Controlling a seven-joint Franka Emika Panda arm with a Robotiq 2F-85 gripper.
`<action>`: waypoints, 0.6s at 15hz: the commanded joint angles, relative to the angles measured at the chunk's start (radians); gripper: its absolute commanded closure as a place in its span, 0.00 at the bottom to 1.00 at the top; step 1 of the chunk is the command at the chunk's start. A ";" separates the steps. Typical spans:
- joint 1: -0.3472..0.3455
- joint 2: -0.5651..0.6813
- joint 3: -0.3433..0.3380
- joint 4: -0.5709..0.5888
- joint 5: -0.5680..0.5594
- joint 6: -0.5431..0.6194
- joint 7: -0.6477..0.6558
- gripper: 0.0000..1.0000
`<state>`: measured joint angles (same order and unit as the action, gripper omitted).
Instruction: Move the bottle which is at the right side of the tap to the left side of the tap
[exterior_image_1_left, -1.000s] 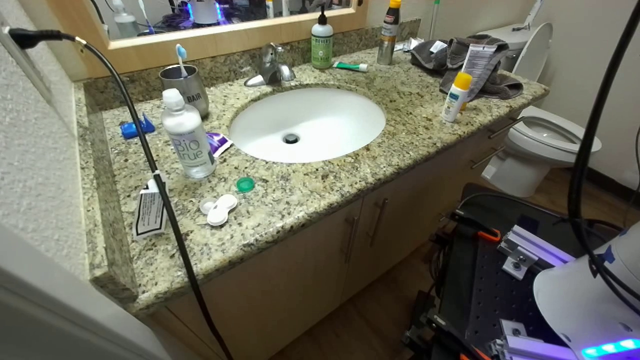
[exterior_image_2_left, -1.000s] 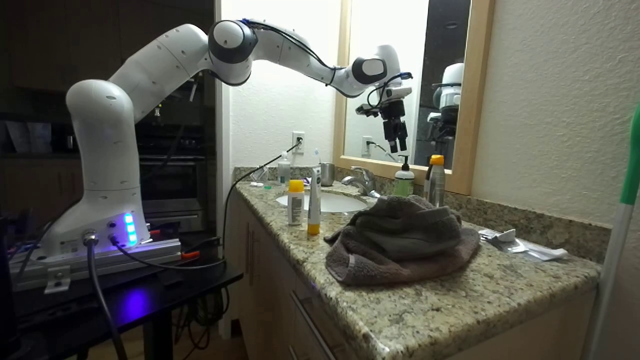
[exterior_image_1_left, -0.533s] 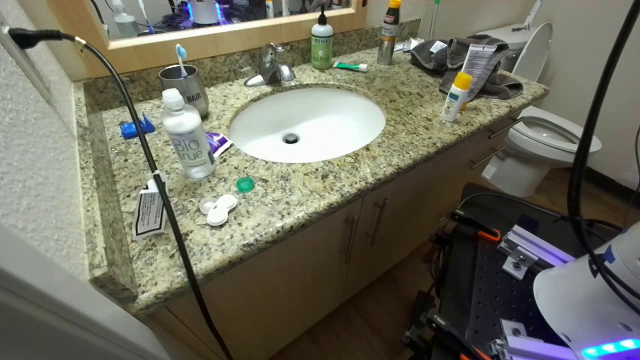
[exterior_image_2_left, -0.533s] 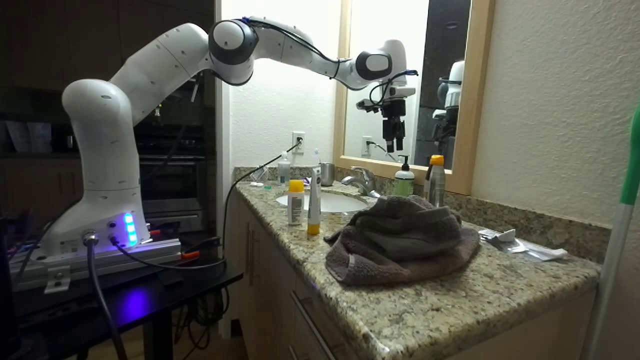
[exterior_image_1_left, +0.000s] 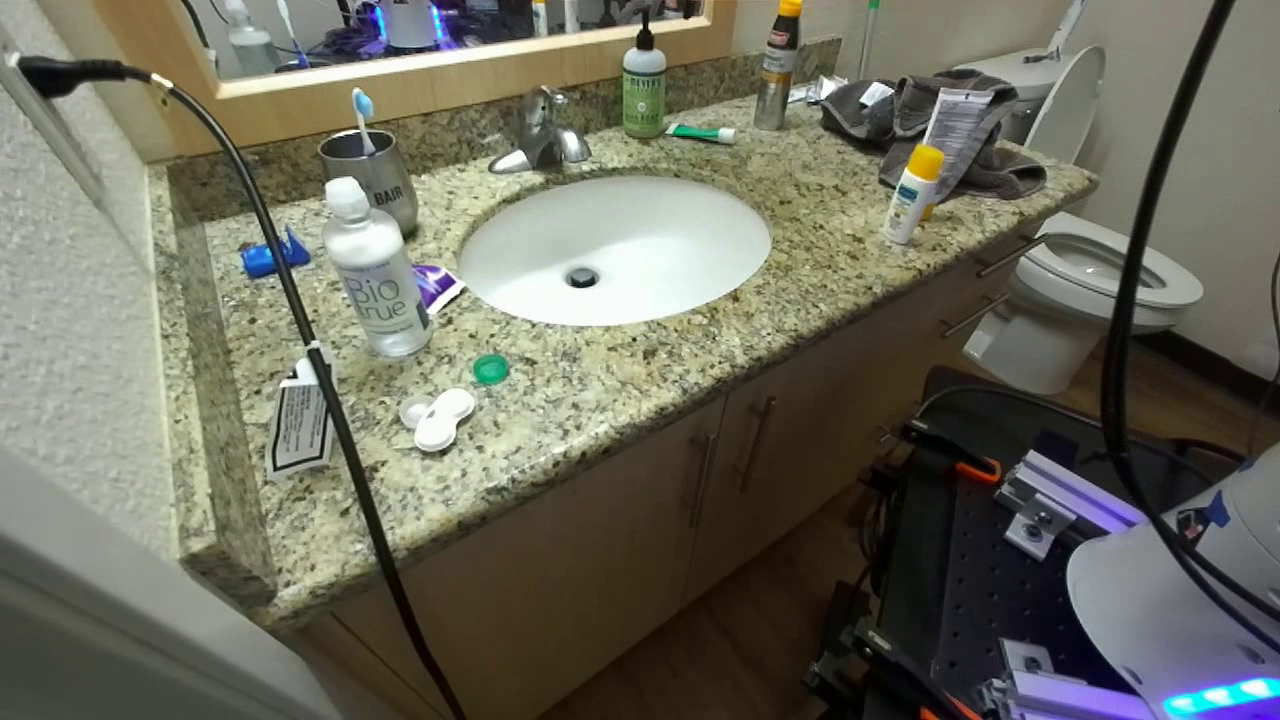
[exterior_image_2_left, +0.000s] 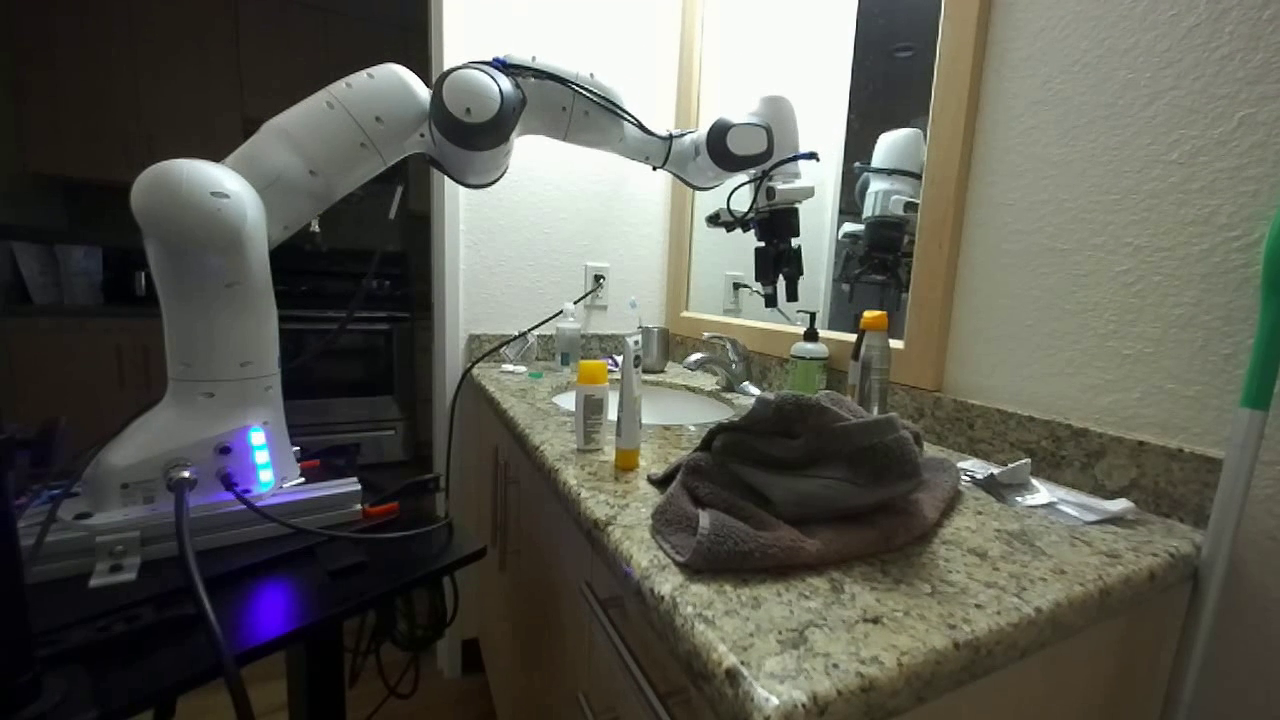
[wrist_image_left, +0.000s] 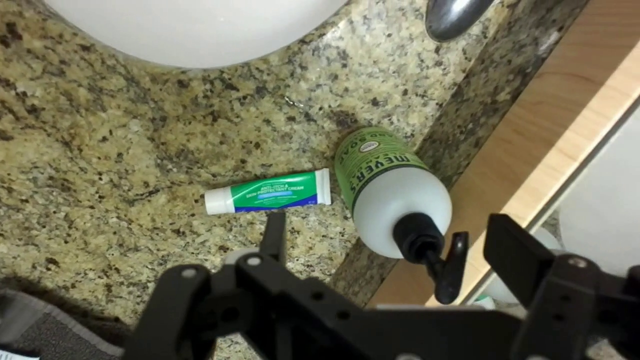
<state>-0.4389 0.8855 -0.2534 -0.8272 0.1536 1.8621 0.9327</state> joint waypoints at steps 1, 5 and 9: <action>0.000 0.012 0.000 0.021 0.000 0.000 0.019 0.00; -0.002 0.040 -0.003 0.059 -0.013 -0.005 0.016 0.00; -0.051 0.113 0.041 0.150 -0.003 -0.121 -0.074 0.00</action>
<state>-0.4448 0.9393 -0.2492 -0.7593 0.1455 1.8208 0.9328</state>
